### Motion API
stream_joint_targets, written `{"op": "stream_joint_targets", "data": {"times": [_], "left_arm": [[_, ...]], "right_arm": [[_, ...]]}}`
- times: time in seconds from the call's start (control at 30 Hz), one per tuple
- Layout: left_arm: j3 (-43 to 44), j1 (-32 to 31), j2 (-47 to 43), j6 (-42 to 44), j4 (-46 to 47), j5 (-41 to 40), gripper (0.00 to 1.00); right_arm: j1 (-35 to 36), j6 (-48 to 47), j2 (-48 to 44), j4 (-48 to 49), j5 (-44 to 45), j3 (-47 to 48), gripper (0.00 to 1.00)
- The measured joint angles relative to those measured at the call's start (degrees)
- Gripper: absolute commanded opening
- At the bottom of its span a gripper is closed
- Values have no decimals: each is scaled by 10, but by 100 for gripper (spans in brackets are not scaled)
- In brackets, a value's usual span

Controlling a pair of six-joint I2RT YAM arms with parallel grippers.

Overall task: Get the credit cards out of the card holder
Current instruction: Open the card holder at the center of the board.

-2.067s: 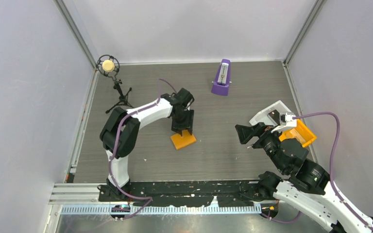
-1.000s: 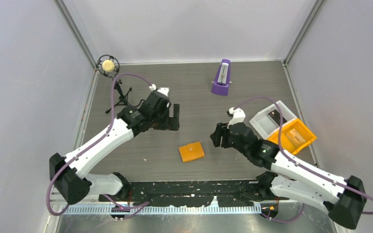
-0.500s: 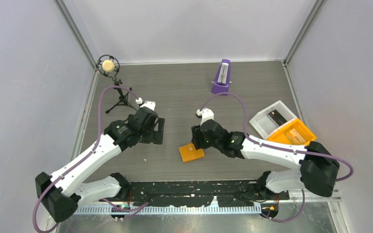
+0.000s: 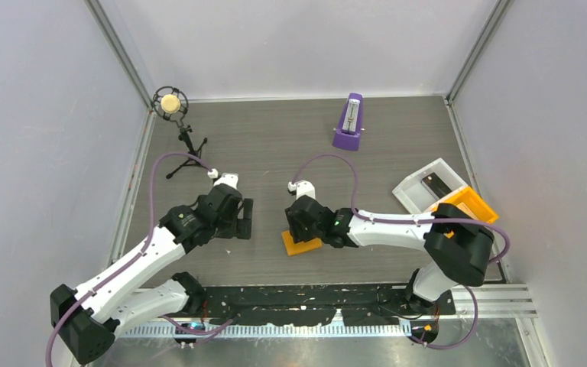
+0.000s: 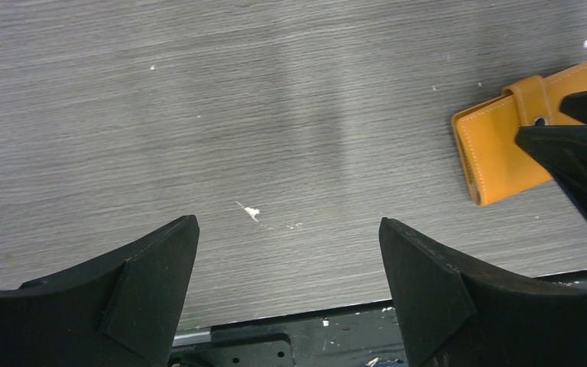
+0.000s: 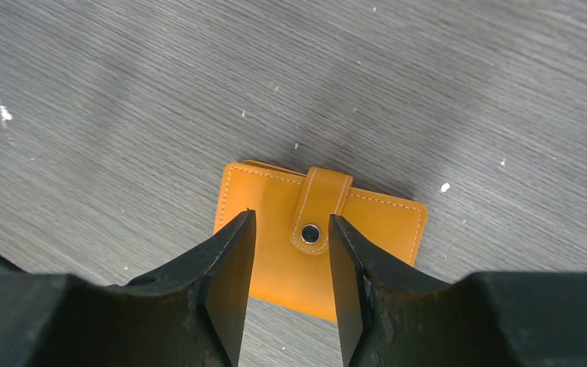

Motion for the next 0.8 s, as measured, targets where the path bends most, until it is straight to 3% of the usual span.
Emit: {"op": "stream_joint_targets", "data": {"times": [0.3,0.53,0.8], "left_arm": [[-29,0,-10,-31,35,42,89],[-31,0,-11,-39,48,49,89],[-49,0,-14,-57,61,65,89]], "right_arm": [[18,47,49,-60,43,33,40],[30,89,69,-99,86,59,7],[32,118,47,-95,91,47,5]]}}
